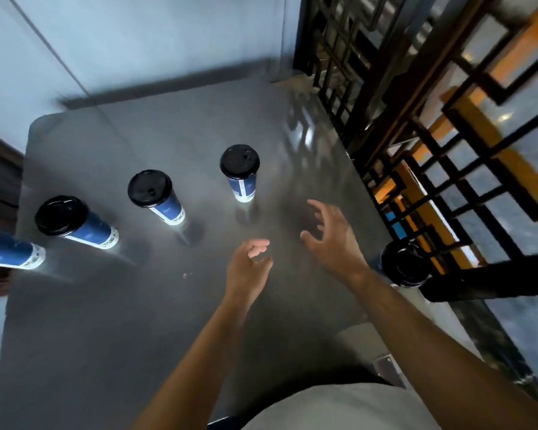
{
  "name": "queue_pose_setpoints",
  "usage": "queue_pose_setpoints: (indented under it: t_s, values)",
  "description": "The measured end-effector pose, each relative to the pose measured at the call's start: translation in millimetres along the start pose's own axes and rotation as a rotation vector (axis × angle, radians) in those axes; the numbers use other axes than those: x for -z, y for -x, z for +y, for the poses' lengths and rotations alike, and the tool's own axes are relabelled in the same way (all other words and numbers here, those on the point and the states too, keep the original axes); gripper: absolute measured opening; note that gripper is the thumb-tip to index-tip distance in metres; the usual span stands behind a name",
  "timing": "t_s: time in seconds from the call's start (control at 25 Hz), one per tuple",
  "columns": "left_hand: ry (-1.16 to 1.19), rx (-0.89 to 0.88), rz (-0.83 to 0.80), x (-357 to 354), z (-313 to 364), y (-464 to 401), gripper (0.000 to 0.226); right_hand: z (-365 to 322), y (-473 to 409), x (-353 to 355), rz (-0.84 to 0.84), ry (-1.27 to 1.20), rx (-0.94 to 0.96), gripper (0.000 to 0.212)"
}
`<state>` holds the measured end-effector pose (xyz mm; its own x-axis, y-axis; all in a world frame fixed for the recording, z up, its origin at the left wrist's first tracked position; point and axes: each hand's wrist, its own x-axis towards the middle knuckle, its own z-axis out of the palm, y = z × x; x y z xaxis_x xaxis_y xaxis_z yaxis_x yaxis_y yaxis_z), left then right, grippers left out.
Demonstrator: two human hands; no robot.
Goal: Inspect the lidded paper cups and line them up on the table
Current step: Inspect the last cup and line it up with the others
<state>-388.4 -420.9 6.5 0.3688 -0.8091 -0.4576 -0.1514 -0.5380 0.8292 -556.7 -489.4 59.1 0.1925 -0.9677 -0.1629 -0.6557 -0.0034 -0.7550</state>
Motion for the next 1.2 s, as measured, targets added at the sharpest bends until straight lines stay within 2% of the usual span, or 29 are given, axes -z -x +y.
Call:
queue_pose_setpoints:
  t_s: [0.16,0.28,0.44,0.56,0.68,0.84,1.0,1.08,1.2]
  values:
    - [-0.044,-0.169,-0.214,-37,14,26,0.037,6,47,61,0.211,0.057,0.031,0.046]
    - [-0.066,-0.300,-0.326,-69,32,44,0.051,28,70,97,0.289,0.104,-0.028,0.042]
    - [-0.126,-0.394,-0.401,-104,46,59,0.074,72,73,118,0.144,0.108,-0.152,0.056]
    - [-0.212,-0.419,-0.449,-134,52,62,0.093,103,68,127,-0.017,0.031,-0.135,0.060]
    - [-0.239,-0.365,-0.416,-165,52,65,0.110,128,63,137,-0.180,-0.012,-0.079,0.071]
    - [-0.169,-0.340,-0.371,-197,45,66,0.105,148,55,146,-0.317,-0.018,0.076,0.083]
    - [-0.067,-0.280,-0.249,-203,40,74,0.094,159,43,150,-0.373,0.015,0.142,0.085]
    - [0.024,-0.228,-0.222,-189,39,80,0.086,154,36,151,-0.403,-0.046,0.133,0.076]
    - [0.130,-0.203,-0.171,-158,47,89,0.066,125,34,150,-0.475,-0.272,0.049,0.050]
